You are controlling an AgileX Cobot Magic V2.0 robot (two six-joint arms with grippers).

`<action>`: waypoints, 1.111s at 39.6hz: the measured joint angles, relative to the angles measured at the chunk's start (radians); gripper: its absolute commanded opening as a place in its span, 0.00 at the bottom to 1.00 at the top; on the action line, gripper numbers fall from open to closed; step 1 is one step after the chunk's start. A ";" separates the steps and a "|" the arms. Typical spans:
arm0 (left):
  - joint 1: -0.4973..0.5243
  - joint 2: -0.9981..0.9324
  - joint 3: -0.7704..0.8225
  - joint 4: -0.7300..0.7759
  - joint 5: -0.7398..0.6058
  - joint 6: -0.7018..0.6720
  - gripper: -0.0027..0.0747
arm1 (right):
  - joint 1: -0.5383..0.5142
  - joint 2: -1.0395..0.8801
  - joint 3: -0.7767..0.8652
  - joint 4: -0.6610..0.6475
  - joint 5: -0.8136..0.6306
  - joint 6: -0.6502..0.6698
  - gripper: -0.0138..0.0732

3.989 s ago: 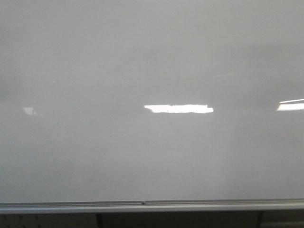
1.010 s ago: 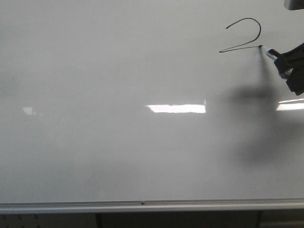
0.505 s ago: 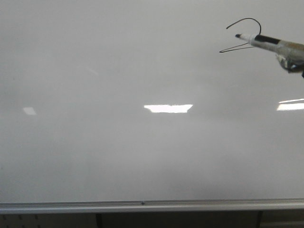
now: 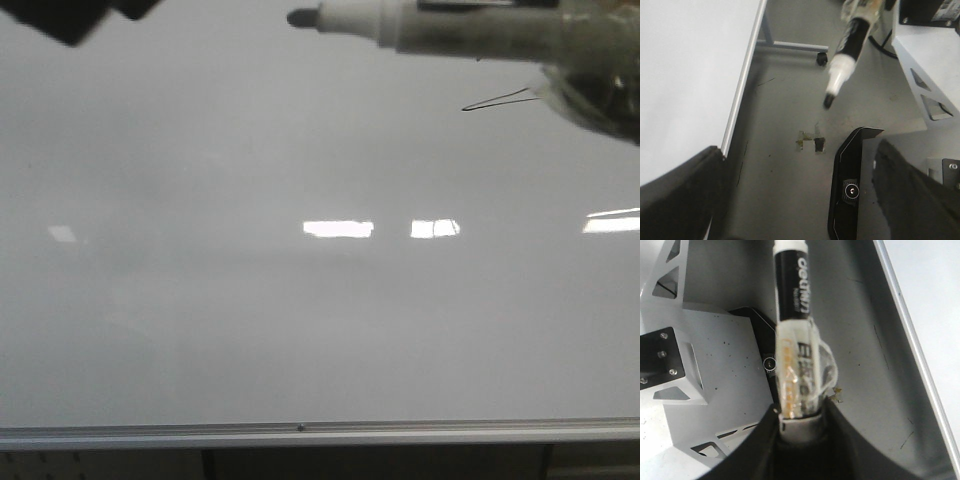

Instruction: Write number 2 on whiteboard

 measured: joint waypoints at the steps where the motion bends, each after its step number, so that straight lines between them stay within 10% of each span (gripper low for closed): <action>1: -0.025 0.020 -0.009 0.000 -0.007 0.000 0.76 | 0.000 0.000 -0.002 0.000 0.000 0.000 0.14; 15: -0.163 0.231 -0.121 -0.008 -0.068 0.000 0.71 | 0.000 0.000 -0.002 0.000 0.014 -0.004 0.14; 32: -0.166 0.258 -0.131 -0.025 -0.070 0.002 0.10 | 0.000 0.000 -0.002 -0.007 0.012 -0.004 0.16; 44: -0.169 0.258 -0.131 -0.030 -0.056 0.021 0.01 | 0.000 0.000 -0.004 -0.036 0.006 -0.008 0.63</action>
